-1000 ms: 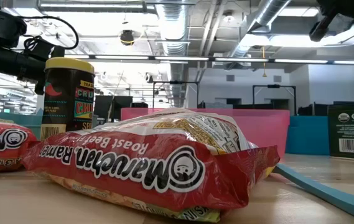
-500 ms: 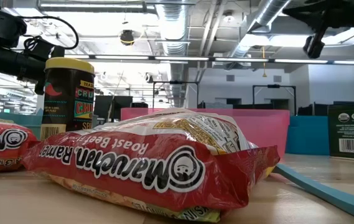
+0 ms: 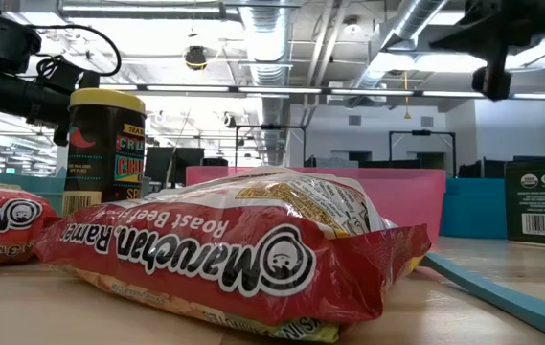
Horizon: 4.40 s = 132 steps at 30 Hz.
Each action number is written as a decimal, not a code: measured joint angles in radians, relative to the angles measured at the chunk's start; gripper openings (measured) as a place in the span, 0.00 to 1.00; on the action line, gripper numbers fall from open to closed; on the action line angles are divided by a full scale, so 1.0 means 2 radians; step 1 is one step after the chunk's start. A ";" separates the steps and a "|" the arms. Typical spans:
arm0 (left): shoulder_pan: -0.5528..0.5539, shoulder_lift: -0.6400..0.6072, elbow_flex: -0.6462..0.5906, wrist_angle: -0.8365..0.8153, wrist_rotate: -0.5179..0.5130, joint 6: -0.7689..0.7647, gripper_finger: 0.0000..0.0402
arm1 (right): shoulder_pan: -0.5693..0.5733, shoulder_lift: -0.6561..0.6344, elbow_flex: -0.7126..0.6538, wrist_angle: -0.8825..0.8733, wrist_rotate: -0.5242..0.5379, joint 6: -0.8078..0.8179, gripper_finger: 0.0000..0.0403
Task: Pick & Place Food Item
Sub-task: Put the black seasoning can into the blue bin
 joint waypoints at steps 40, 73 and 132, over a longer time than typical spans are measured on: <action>0.000 0.001 0.000 0.000 0.000 0.000 0.00 | 0.184 0.406 0.297 -0.489 -0.077 0.283 0.00; 0.000 0.001 0.000 0.000 0.000 0.000 0.00 | 0.150 0.412 0.267 -0.498 -0.055 0.277 0.52; 0.000 0.002 0.000 0.000 0.000 0.000 0.00 | 0.140 0.485 0.211 -0.381 -0.059 0.256 0.59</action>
